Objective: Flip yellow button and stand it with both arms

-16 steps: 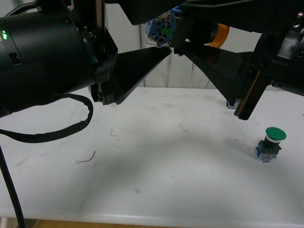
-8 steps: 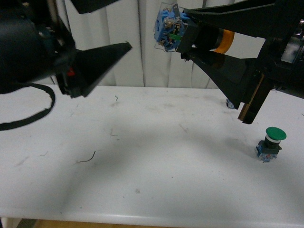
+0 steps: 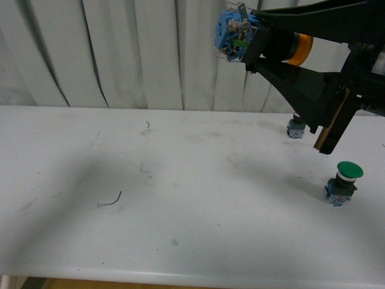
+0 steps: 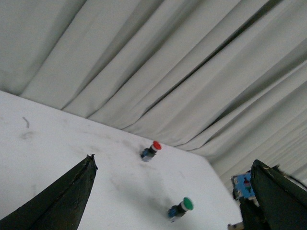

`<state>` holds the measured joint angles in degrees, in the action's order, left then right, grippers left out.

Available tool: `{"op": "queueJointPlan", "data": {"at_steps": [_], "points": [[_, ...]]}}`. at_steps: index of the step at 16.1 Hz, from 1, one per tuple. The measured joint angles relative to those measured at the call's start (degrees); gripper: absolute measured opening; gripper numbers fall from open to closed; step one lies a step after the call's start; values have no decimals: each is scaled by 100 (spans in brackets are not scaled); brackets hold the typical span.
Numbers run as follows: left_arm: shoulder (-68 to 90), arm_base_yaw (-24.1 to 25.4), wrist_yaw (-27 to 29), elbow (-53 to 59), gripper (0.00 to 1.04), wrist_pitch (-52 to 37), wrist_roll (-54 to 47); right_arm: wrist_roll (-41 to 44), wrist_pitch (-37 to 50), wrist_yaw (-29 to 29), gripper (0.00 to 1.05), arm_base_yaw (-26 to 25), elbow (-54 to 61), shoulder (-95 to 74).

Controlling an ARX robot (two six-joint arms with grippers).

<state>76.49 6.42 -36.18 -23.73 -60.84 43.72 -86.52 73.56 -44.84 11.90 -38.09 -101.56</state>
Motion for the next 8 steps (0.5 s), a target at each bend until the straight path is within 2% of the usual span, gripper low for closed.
{"op": "queueJointPlan", "data": {"at_steps": [2, 3, 4, 5, 6, 8], "points": [[-1250, 11, 131, 380, 98, 1390, -1388, 0, -7, 2, 33, 2, 0, 0], [-2024, -332, 1259, 540, 90, 2275, -2251, 0, -7, 0, 33, 2, 0, 0], [-2618, -621, 2297, 765, 79, 2680, -3073, 2, -2, 0, 33, 2, -9, 2], [-2944, -702, 2994, 979, 68, 2736, -3615, 9, -11, -2, 33, 2, -15, 2], [-3093, -651, 3508, 1106, 58, 2741, -3908, 44, 2, -2, 33, 2, -15, 11], [-3399, -632, 3622, 1436, 34, 2857, -4175, 90, -7, 42, 33, 2, -15, 17]]}}
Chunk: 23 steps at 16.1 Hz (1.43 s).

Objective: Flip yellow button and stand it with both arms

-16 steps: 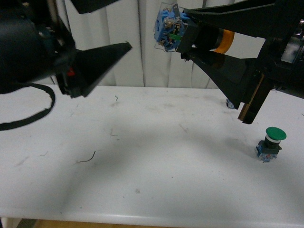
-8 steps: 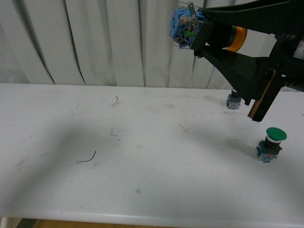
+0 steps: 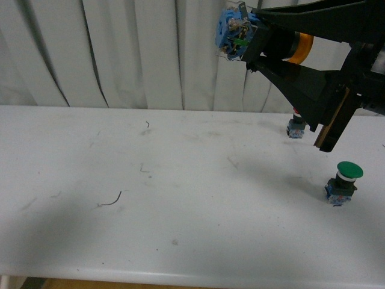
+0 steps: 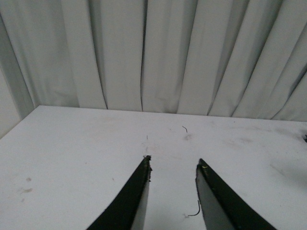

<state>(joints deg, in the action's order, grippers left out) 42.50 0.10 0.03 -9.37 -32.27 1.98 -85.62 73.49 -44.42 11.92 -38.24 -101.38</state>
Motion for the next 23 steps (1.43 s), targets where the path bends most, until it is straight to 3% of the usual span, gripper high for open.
{"op": "queueJointPlan", "data": {"at_steps": [3, 11, 23], "points": [[-533, -11, 0, 267, 2, 175, -92, 17, 11, -11, 33, -37, -4, 138], [-1886, -11, -4, 885, 2, 935, -111, 317, 0, -26, 33, 48, -94, 212], [-3230, -11, 0, 885, 2, 2205, -111, 450, 4, -61, 33, 164, -90, 212]]}}
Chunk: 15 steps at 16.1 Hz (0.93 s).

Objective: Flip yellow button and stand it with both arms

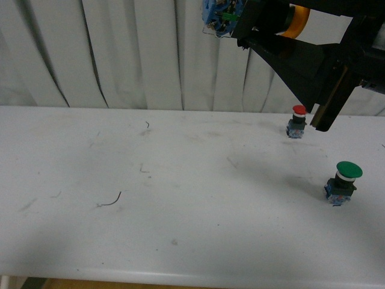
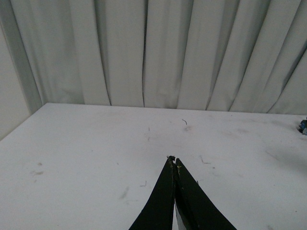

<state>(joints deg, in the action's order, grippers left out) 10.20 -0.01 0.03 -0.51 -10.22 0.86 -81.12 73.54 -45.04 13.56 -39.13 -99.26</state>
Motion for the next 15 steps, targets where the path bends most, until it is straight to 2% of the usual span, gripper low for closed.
{"op": "queueJointPlan", "data": {"at_steps": [1, 2, 6, 7, 10, 13, 15], "points": [[-142, 0, 2, -4, 2, 199, 0, 7, 0, 2, 33, 0, 13, 0], [-669, 0, -22, -4, 2, 992, 0, 17, 0, 0, 33, 0, 35, 0], [-986, 0, 0, -4, 2, 1043, 0, 127, -4, 4, 33, 33, 57, 0], [-986, 0, 0, -4, 5, 1045, 0, 205, -7, 22, 33, 33, 81, 0], [-986, 0, 0, -4, 39, 1045, 0, 1121, -35, 243, 33, 9, 192, 122], [-986, 0, 0, -4, 73, 1045, -2, 3106, -15, 931, 33, -267, 120, 758], [-986, 0, 0, -4, 97, 1043, -2, 4894, -1202, 1965, 33, -527, -232, 905]]}}
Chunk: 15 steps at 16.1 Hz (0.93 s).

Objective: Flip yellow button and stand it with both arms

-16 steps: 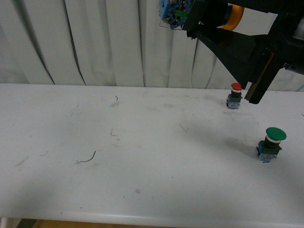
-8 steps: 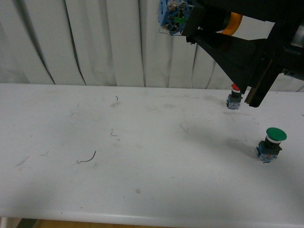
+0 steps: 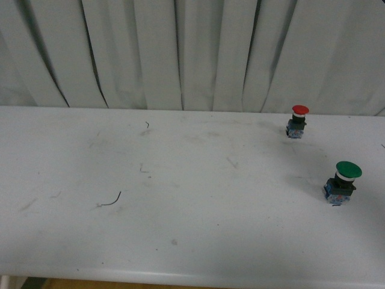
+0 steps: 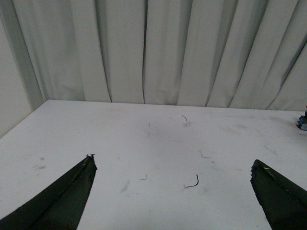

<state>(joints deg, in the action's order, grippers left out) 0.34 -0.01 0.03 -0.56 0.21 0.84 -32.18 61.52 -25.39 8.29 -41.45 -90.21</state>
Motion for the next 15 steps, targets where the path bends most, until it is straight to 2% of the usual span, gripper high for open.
{"op": "queueJointPlan", "data": {"at_steps": [2, 4, 7, 15], "points": [[0, 0, 0, 0, 98, 2, -4, 1274, -911, 699, 33, -284, -79, -22], [0, 0, 0, 0, 98, 2, -4, 1891, -1388, 1071, 33, -662, -398, -166], [0, 0, 0, 0, 98, 2, -4, 2605, -2149, 1620, 33, -962, -765, -636], [0, 0, 0, 0, 98, 0, -4, 3110, -3010, 2090, 33, -1128, -1292, -1084]]}}
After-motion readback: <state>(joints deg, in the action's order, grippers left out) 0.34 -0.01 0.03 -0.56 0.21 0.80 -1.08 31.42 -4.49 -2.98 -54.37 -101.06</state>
